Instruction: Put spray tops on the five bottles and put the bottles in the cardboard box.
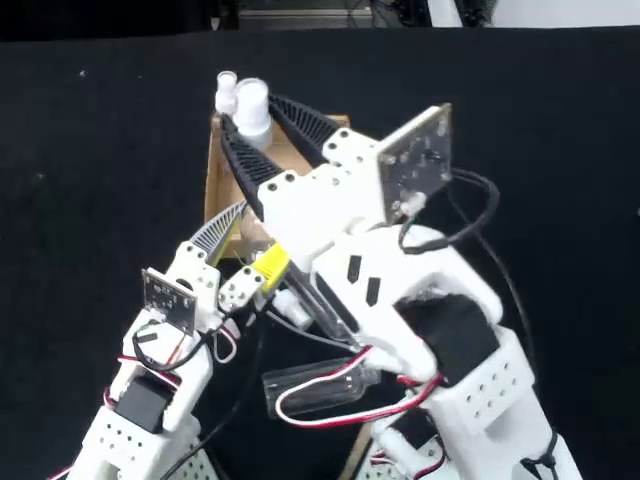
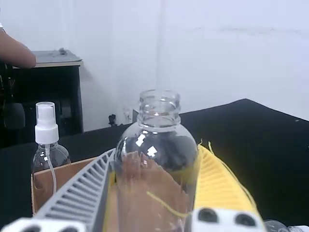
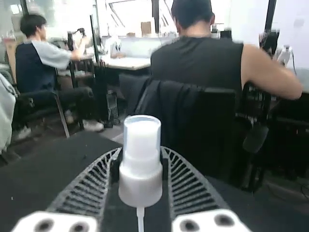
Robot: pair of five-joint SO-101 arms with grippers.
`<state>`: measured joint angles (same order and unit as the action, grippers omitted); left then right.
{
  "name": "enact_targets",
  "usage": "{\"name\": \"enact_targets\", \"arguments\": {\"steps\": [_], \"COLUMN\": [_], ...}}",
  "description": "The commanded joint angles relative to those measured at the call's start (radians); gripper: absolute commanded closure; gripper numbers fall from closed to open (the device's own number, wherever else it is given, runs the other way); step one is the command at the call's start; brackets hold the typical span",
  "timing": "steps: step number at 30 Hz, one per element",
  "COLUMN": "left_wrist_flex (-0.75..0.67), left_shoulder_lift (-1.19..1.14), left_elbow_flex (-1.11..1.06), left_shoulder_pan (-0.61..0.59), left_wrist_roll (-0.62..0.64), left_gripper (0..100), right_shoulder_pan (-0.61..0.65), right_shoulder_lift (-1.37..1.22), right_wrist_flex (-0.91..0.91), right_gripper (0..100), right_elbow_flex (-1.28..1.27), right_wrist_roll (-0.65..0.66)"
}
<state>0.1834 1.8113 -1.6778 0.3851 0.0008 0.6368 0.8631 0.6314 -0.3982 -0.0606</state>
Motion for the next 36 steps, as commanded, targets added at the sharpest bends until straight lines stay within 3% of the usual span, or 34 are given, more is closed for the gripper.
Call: {"name": "enact_targets", "arguments": {"steps": [1,8,14,24,30,36], "left_wrist_flex": [0.005,0.005,0.005,0.003,0.000,-0.114], "left_shoulder_lift": [0.012,0.012,0.012,0.012,0.012,0.011], "left_elbow_flex": [-0.021,-0.021,-0.021,-0.021,-0.021,-0.021], "left_shoulder_pan": [0.008,0.005,0.005,0.004,0.004,0.004], "left_wrist_roll": [-0.002,-0.002,-0.002,-0.006,-0.003,-0.008], "left_gripper": [87,87,87,87,87,87], "right_shoulder_pan": [-0.028,-0.028,-0.023,-0.035,-0.250,-0.514], "right_shoulder_lift": [0.033,0.035,0.033,0.071,0.206,0.272], "right_wrist_flex": [-0.025,0.072,0.227,0.292,0.347,0.195], "right_gripper": [98.8,97.6,77.5,86.0,98.2,98.2], "right_elbow_flex": [-0.019,-0.030,0.025,0.113,0.038,-0.306], "right_wrist_roll": [0.015,0.017,0.011,0.017,0.018,0.009]}}
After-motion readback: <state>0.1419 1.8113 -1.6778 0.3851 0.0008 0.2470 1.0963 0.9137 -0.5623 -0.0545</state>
